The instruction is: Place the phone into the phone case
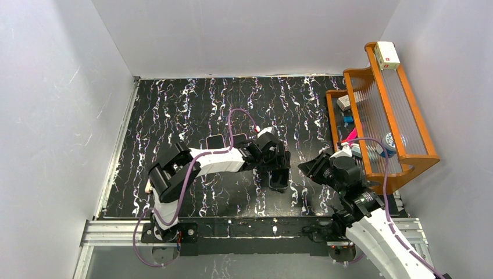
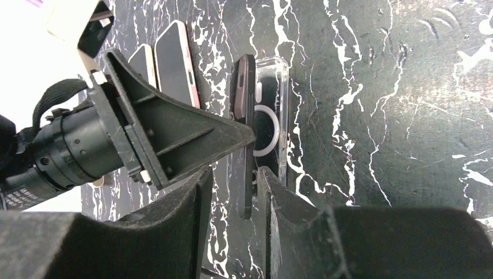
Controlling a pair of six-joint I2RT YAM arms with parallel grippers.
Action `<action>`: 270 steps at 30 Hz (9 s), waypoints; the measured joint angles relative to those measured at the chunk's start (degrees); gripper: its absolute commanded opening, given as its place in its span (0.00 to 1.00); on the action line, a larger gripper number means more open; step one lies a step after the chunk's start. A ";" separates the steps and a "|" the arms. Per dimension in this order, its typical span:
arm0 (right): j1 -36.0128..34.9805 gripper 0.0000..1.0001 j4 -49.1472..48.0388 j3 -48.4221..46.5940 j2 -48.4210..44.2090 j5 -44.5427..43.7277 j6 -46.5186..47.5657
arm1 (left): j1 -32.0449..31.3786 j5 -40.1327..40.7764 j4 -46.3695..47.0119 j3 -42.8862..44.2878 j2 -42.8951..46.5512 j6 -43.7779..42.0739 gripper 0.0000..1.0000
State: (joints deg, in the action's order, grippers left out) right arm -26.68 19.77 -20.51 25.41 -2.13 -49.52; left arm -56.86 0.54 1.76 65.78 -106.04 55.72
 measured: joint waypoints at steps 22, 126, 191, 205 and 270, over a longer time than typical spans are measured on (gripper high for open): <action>0.00 0.44 1.29 0.50 -1.75 -1.73 0.35 | -0.07 4.72 -4.46 3.30 -2.49 -0.22 0.50; 1.51 0.27 -16.02 -7.30 44.09 20.15 16.76 | 3.06 -7.39 9.16 -13.99 4.48 -7.56 0.26; 1.99 0.22 -13.73 -8.00 44.28 17.42 21.24 | 2.75 -6.01 11.65 -17.11 6.78 -4.20 0.27; 2.84 0.14 -16.57 -6.25 45.46 21.51 20.76 | 3.06 -8.20 15.82 -19.26 5.97 -2.69 0.20; 5.95 0.73 -38.18 5.79 41.57 28.24 4.35 | 0.87 -7.48 18.80 -22.77 7.76 0.44 0.10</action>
State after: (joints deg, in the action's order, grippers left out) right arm -20.73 -18.41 -14.72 66.98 26.11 -45.17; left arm -55.99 -6.94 20.56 43.00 -98.28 56.16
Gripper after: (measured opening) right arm 0.751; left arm 0.087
